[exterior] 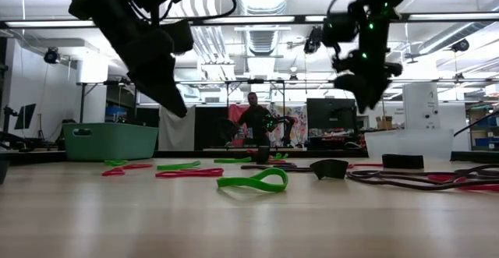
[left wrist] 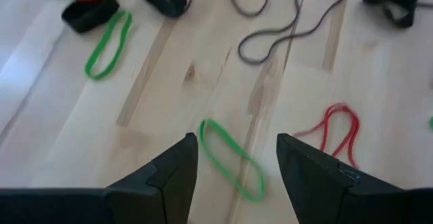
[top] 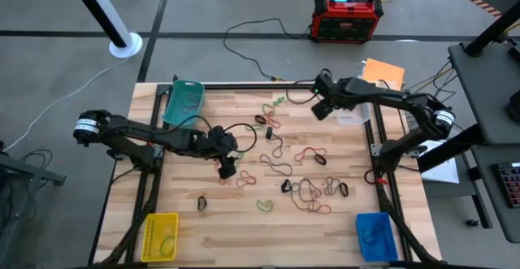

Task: Sort rubber bands into baskets
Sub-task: Put the green rubber band into the yellow bin

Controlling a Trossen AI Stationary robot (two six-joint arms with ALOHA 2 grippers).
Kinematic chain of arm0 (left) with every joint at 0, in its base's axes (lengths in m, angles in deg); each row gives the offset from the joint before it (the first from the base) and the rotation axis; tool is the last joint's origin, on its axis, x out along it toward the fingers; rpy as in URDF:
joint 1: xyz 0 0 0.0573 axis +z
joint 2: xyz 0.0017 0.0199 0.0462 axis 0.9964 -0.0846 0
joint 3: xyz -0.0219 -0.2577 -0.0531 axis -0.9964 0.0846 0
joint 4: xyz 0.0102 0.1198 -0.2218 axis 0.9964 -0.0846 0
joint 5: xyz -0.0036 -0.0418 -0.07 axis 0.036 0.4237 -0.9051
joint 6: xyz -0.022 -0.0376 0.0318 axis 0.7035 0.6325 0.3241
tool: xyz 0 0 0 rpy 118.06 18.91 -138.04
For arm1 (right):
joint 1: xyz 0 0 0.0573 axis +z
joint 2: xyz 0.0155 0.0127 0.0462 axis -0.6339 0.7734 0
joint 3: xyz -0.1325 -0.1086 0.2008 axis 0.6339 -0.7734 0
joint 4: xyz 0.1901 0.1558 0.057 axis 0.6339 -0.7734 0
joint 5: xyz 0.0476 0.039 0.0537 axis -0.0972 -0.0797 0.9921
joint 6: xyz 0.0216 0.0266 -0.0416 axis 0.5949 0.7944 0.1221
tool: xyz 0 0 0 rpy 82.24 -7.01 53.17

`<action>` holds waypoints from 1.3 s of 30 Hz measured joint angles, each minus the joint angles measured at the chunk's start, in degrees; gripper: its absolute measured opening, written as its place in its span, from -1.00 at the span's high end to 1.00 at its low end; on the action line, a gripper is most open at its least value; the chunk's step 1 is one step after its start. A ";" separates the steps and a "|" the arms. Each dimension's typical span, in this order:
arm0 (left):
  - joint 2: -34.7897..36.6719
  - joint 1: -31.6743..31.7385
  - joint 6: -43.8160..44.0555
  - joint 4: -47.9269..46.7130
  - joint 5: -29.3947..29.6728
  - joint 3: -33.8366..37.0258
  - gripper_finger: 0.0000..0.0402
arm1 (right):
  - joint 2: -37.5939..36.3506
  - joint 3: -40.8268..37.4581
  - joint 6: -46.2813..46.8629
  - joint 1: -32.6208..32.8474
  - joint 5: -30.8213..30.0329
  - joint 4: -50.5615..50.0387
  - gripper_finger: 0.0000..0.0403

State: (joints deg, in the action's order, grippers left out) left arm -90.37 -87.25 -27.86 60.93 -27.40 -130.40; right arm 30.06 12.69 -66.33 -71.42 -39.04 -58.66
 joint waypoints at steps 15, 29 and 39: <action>-3.80 -5.10 6.72 1.97 1.05 1.11 0.08 | -2.20 -2.48 -5.24 16.61 0.39 13.71 0.12; -12.27 -5.27 13.44 8.14 9.08 1.05 0.07 | -13.03 -16.11 -8.21 21.45 14.84 38.65 0.10; -14.37 -4.56 9.55 9.99 10.45 2.77 -0.26 | -12.33 -16.79 -8.22 21.85 14.83 39.76 0.09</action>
State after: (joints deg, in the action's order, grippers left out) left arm -104.74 -91.81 -18.31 70.92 -16.94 -127.63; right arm 17.74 -4.10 -74.55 -49.58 -24.21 -18.90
